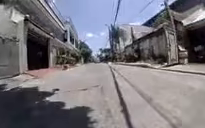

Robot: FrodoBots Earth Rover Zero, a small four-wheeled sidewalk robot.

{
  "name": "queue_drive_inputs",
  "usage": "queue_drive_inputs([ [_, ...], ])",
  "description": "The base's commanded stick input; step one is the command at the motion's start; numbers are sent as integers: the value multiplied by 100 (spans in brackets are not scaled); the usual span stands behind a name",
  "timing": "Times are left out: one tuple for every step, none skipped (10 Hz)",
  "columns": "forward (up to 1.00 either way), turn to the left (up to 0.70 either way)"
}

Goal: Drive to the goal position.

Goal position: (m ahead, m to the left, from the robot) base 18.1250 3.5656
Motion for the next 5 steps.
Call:
queue_drive_inputs([
  [100, 1],
  [100, 1],
  [100, -8],
  [100, -17],
  [100, -26],
])
